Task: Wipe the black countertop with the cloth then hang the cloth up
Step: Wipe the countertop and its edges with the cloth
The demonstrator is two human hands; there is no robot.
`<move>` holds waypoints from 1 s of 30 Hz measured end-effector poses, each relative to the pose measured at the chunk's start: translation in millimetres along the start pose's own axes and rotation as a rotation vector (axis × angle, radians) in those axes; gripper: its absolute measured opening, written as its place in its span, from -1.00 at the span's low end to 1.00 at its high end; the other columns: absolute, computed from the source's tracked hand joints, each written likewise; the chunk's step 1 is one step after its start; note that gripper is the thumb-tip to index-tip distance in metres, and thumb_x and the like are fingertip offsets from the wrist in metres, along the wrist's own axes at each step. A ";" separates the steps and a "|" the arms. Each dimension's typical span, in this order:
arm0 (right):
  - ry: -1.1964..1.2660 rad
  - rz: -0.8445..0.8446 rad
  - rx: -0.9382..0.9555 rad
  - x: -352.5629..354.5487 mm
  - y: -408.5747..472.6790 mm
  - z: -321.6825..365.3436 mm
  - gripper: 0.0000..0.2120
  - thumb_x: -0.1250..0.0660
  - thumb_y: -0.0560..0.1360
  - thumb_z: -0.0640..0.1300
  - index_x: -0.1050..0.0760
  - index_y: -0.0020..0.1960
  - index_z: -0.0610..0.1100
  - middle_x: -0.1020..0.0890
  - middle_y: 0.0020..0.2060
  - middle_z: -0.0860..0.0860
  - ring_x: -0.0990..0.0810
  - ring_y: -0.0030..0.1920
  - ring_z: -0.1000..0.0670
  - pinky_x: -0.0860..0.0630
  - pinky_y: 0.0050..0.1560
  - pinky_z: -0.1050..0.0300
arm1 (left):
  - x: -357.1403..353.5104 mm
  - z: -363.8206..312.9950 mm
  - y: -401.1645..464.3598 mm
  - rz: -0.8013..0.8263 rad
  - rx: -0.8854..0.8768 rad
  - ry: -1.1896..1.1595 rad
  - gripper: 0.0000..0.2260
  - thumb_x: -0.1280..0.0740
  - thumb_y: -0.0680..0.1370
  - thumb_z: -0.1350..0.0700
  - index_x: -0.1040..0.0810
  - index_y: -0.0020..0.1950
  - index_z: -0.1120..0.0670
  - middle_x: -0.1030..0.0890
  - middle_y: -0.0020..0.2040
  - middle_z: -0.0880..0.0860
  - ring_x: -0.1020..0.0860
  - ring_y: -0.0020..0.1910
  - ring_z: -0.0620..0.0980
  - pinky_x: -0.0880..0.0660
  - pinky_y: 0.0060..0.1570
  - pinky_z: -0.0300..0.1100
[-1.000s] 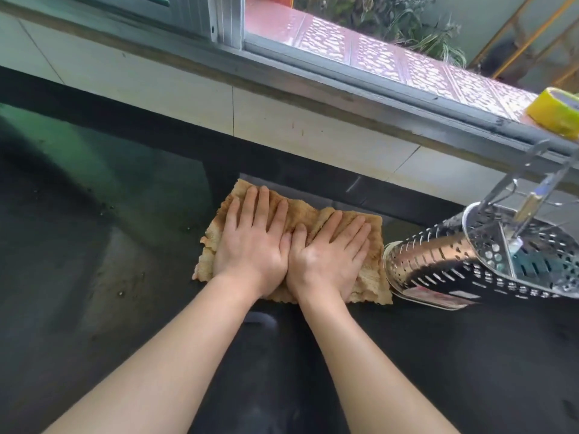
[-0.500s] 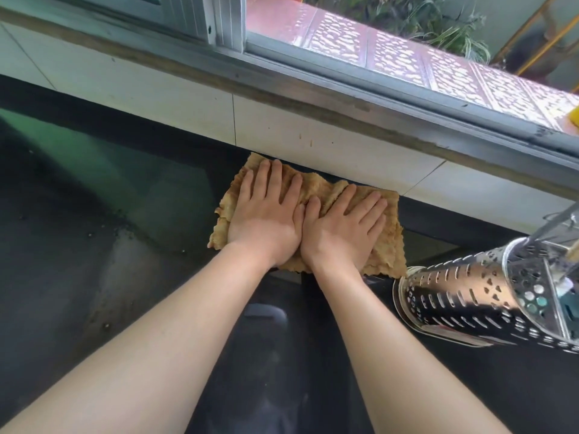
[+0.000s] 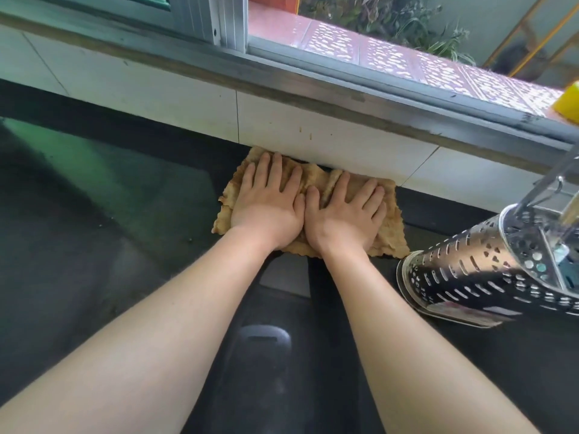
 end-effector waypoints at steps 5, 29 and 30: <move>-0.014 0.025 0.007 0.1 -34.7 -5.2 -0.30 0.18 0.60 0.32 0.14 0.65 0.04 0.16 0.62 -0.24 0.21 0.61 -0.24 0.24 0.58 -0.18 | -1.1 -0.9 -32.0 0.007 -0.034 -0.006 -0.40 0.24 0.67 -0.21 0.05 0.67 0.00 0.10 0.69 0.15 0.16 0.66 0.14 0.22 0.61 0.08; -0.041 0.005 -0.066 -22.7 -332.7 -58.9 -0.30 0.28 0.58 0.29 0.15 0.64 0.03 0.18 0.64 -0.13 0.27 0.62 -0.09 0.27 0.59 -0.07 | -27.2 5.9 -322.1 0.039 -0.168 -0.073 -0.41 0.36 0.61 -0.12 0.26 0.60 0.08 0.26 0.65 0.21 0.30 0.63 0.20 0.32 0.57 0.17; -0.039 0.003 -0.073 -24.1 -341.1 -59.2 -0.30 0.29 0.57 0.30 0.15 0.64 0.03 0.18 0.64 -0.13 0.27 0.62 -0.08 0.27 0.59 -0.07 | -28.5 7.4 -330.5 0.041 -0.171 -0.078 -0.41 0.37 0.60 -0.11 0.26 0.60 0.08 0.26 0.64 0.21 0.31 0.63 0.20 0.33 0.57 0.17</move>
Point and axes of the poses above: each hand's wrist, its own y-axis towards the middle knuckle, its own x-axis out of the back of the hand, z = x × y, the point moved 1 cm from there along y, towards the middle knuckle
